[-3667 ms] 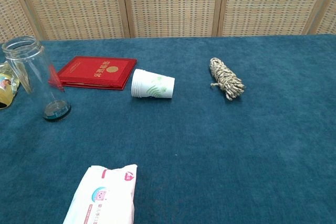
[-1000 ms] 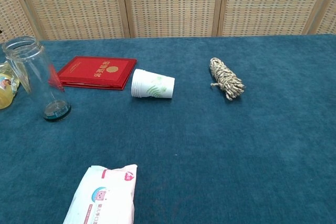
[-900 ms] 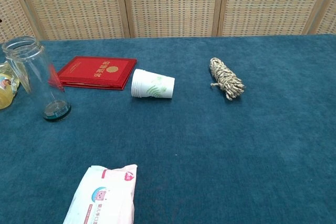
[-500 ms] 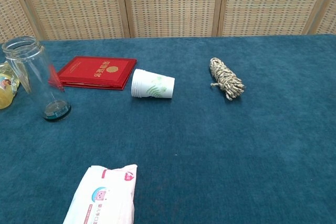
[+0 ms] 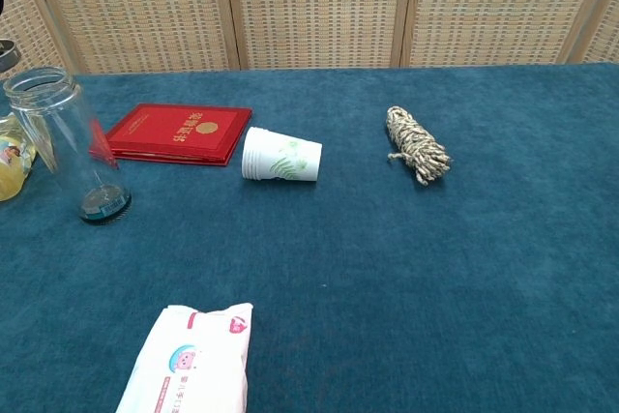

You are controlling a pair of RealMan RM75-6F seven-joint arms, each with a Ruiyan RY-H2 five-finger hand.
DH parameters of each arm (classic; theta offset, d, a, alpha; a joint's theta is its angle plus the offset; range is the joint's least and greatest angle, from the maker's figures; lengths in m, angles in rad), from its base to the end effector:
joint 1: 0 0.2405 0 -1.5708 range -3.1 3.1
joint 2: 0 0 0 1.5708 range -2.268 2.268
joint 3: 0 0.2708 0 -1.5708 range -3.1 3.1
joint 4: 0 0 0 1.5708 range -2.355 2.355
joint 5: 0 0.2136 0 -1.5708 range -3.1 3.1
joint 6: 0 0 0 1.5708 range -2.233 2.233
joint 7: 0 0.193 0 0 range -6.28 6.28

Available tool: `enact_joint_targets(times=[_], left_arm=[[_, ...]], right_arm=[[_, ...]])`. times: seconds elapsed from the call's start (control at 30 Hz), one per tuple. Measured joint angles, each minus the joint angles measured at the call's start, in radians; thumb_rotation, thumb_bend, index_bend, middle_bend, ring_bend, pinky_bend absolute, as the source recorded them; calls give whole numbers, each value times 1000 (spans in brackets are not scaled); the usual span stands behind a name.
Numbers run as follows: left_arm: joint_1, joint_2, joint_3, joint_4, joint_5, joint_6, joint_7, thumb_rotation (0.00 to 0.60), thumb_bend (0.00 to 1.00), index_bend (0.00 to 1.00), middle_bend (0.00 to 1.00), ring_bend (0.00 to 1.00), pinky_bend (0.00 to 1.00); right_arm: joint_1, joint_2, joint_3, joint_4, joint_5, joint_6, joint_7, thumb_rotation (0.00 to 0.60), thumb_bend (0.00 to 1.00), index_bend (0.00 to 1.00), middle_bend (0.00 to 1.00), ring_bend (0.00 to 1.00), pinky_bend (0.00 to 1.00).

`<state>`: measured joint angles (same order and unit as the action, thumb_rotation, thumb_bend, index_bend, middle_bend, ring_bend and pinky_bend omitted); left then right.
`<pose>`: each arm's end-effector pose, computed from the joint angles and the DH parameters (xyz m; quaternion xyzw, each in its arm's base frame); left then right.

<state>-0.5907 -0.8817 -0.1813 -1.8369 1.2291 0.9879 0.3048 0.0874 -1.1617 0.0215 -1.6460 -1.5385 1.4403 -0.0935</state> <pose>-0.1907 0.3777 0.1684 -0.7456 -0.2813 -0.3110 0.5180 -0.3125 -0.2245 0.1285 0.6263 -0.3927 0.3706 0.5623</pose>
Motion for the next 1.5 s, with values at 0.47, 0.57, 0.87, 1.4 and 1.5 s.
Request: enact_joint_targets(times=[0.47,0.57,0.87,1.4,1.5], left_arm=[[-94,-72,-15,28,-160,-59,110,600,412,614,0,0,0],[-104,-79,-13,31,-176,-59,124,600,413,614,0,0,0],[-121,-92,3,41,-208,-58,142,600,413,614,0,0,0],[-133,-107,32,51,-220,-47,169,600,413,587,0,0,0],[-136,-107,36,49,-229,-44,181,600,413,502,0,0,0]], right_arm=[[2,2,3,7,10,-5,17,600,0,3,0,0,0],[2,3,4,8,11,-5,20,600,0,3,0,0,0],[3,2,5,6,14,-6,19,600,0,3,0,0,0],[1,3,6,7,16,-2,23,600,0,3,0,0,0],[1,3,7,8,16,-2,24,600,0,3,0,0,0]])
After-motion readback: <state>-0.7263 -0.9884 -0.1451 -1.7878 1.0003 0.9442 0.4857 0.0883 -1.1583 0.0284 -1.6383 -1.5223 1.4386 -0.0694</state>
